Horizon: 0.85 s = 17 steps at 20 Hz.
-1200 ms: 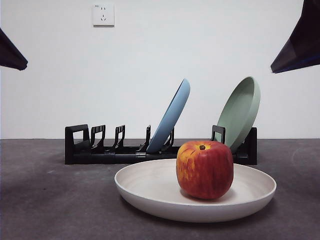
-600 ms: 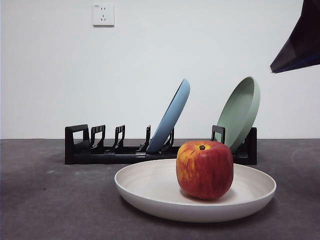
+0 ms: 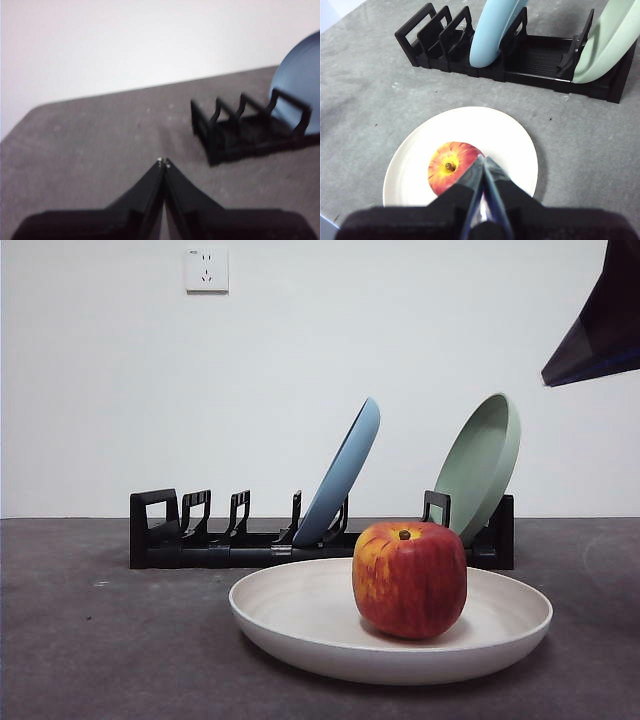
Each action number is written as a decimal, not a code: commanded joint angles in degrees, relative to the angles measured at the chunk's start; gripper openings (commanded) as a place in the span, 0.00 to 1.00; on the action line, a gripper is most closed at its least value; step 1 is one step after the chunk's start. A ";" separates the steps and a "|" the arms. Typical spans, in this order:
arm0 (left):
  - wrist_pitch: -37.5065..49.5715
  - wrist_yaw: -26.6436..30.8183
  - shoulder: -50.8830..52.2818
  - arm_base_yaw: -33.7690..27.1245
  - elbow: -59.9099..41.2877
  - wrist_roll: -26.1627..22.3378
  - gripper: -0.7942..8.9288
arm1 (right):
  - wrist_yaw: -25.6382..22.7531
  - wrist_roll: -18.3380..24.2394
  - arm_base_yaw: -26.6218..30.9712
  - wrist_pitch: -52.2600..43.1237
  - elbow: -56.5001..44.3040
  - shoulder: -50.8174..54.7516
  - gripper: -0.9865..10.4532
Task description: Take the yellow plate from the plate rack,put the plate on the table,take the apple from the table,put the apple in the plate
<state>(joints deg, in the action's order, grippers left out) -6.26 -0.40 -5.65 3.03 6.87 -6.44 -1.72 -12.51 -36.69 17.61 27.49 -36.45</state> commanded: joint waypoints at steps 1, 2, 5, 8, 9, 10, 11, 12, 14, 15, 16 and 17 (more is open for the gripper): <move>1.44 -0.17 0.90 -0.96 -3.50 0.63 0.08 | -0.17 -0.52 -0.02 -0.31 -0.26 0.11 0.09; 1.46 -0.17 1.16 -1.22 -4.26 0.85 0.08 | -0.17 -0.52 -0.02 -0.31 -0.26 0.11 0.09; -0.20 -0.11 2.80 -1.31 -5.66 0.85 0.08 | -0.17 -0.52 -0.02 -0.28 -0.26 0.11 0.09; -4.68 -0.09 5.14 -1.33 -5.73 0.85 0.08 | -0.17 -0.52 -0.02 -0.28 -0.28 0.11 0.09; -5.86 -0.07 5.55 -1.33 -5.73 0.87 0.08 | -0.17 -0.52 -0.02 -0.31 -0.28 0.11 0.09; -6.54 -0.13 5.55 -1.33 -5.75 0.87 0.08 | -0.17 -0.52 -0.02 -0.31 -0.28 0.11 0.09; -7.13 -0.11 5.55 -1.33 -5.75 1.18 0.08 | -0.17 -0.52 -0.02 -0.28 -0.28 0.11 0.09; -7.08 -0.09 5.55 -1.36 -5.75 2.23 0.08 | -0.17 -0.52 -0.02 -0.28 -0.26 0.11 0.09; -6.84 -0.13 5.55 -1.57 -5.75 5.49 0.08 | -0.17 -0.52 -0.02 -0.26 -0.28 0.13 0.09; -6.86 0.07 5.55 -1.57 -5.75 5.33 0.08 | -0.17 -0.52 -0.02 -0.26 -0.26 0.13 0.09; -6.86 0.28 5.55 -1.57 -5.75 5.33 0.08 | -0.20 -0.52 -0.02 -0.26 -0.26 0.13 0.09; -6.84 0.24 5.55 -1.57 -5.75 5.33 0.08 | -0.17 -0.52 -0.02 -0.26 -0.28 0.13 0.09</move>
<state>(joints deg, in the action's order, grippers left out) -13.21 -0.27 -0.27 1.63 1.91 -1.85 -1.72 -12.53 -36.67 17.61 27.49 -36.45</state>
